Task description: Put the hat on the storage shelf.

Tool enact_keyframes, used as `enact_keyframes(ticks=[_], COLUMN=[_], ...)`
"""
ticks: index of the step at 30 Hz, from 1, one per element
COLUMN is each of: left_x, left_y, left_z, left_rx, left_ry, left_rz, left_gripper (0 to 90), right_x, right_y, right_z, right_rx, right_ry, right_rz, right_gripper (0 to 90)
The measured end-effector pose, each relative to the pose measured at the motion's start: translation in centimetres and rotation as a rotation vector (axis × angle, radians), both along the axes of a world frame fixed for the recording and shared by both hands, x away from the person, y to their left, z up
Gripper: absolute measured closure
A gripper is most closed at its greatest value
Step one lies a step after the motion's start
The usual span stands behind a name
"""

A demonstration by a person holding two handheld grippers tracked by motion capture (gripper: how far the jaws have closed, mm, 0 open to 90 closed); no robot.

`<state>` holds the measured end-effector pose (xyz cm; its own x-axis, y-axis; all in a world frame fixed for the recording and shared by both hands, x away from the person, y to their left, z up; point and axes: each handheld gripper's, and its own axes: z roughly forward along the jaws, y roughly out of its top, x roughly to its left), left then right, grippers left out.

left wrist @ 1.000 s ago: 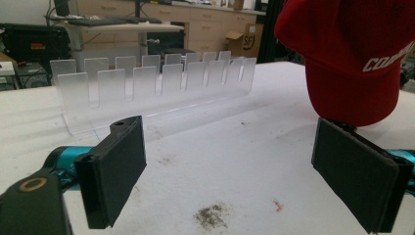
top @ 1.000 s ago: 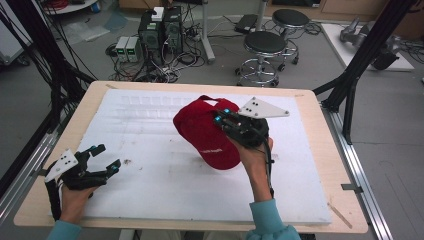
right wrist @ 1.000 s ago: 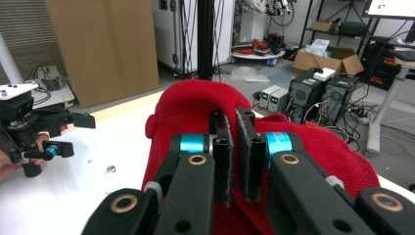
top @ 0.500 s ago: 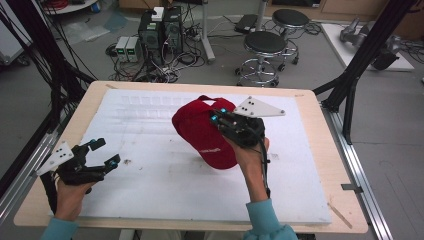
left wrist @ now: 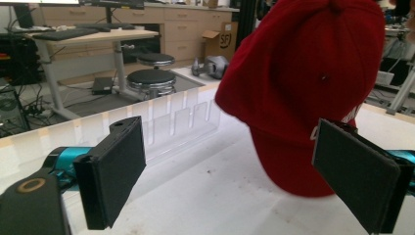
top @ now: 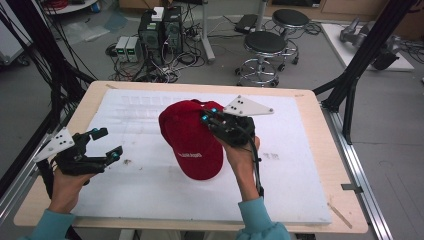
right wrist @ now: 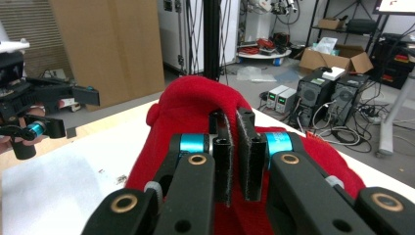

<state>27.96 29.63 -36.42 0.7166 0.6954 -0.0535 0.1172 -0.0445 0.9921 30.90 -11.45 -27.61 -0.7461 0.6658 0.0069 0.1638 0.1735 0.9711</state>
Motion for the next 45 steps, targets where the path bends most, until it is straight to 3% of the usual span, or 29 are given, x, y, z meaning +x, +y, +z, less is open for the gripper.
enact_keyframes(ticks=[10,21,26,45], left_x=[0.3,0.4,0.3,1.5], left_y=[-2.8,-6.2,-7.7,-11.0], left_z=[2.4,4.0,4.7,6.0], left_rx=[0.025,0.033,0.056,0.057], left_ry=[-0.007,0.050,0.061,0.107], left_rz=[-0.064,-0.115,-0.115,-0.153], left_gripper=[12.1,10.1,7.9,5.8], right_x=[-0.2,-0.8,-1.0,-1.7], right_y=[1.2,1.4,1.4,1.8], right_z=[-0.3,-0.5,-0.5,-0.5], right_rx=[0.002,0.003,0.003,0.002], right_ry=[0.001,0.002,0.001,-0.010], right_rz=[0.024,0.039,0.043,0.076], right_gripper=[86.3,86.3,86.3,86.3])
